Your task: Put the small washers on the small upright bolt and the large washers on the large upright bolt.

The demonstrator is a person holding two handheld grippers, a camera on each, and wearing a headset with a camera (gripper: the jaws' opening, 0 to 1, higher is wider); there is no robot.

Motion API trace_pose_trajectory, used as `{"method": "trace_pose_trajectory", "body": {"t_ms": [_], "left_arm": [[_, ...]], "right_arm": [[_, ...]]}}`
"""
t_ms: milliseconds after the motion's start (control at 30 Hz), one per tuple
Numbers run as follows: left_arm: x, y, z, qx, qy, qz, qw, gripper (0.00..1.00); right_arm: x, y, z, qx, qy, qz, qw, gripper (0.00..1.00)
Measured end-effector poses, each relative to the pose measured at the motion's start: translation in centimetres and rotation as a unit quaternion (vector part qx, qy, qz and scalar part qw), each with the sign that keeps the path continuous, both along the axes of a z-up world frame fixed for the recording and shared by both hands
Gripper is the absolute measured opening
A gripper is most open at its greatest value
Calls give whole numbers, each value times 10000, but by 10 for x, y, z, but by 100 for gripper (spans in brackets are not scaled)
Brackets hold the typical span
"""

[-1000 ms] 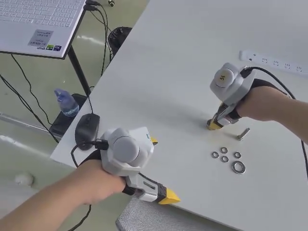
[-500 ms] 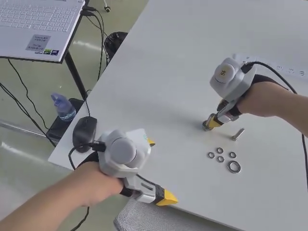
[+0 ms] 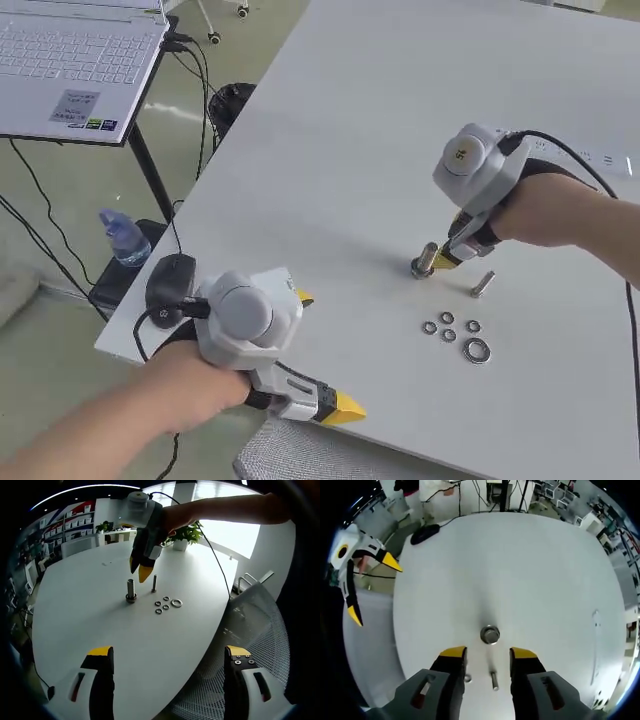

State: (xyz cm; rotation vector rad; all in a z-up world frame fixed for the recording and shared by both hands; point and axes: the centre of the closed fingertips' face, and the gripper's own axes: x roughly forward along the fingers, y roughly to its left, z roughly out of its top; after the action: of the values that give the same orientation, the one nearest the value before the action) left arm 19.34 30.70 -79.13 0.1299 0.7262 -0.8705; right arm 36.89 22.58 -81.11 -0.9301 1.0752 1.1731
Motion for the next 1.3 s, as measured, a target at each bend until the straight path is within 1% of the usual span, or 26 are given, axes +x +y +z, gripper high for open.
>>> {"method": "trace_pose_trajectory", "body": {"t_ms": [233, 567, 833, 1067, 1300], "left_arm": [[4, 3, 1, 7, -46, 49, 10000, 91], [9, 6, 2, 23, -89, 111, 9999, 91], [11, 6, 3, 49, -106, 97, 9999, 90], [12, 4, 5, 39, -134, 77, 9999, 90], [13, 4, 5, 77, -119, 55, 9999, 90]], "right_arm": [[-10, -7, 7, 70, 11, -68, 10000, 35], [-28, -29, 12, 95, 48, -207, 9997, 35], [-43, -48, 19, 154, 62, -302, 9994, 35], [-55, -69, 21, 181, 93, -438, 9988, 35], [-60, -85, 20, 180, 137, -563, 9982, 35]]}}
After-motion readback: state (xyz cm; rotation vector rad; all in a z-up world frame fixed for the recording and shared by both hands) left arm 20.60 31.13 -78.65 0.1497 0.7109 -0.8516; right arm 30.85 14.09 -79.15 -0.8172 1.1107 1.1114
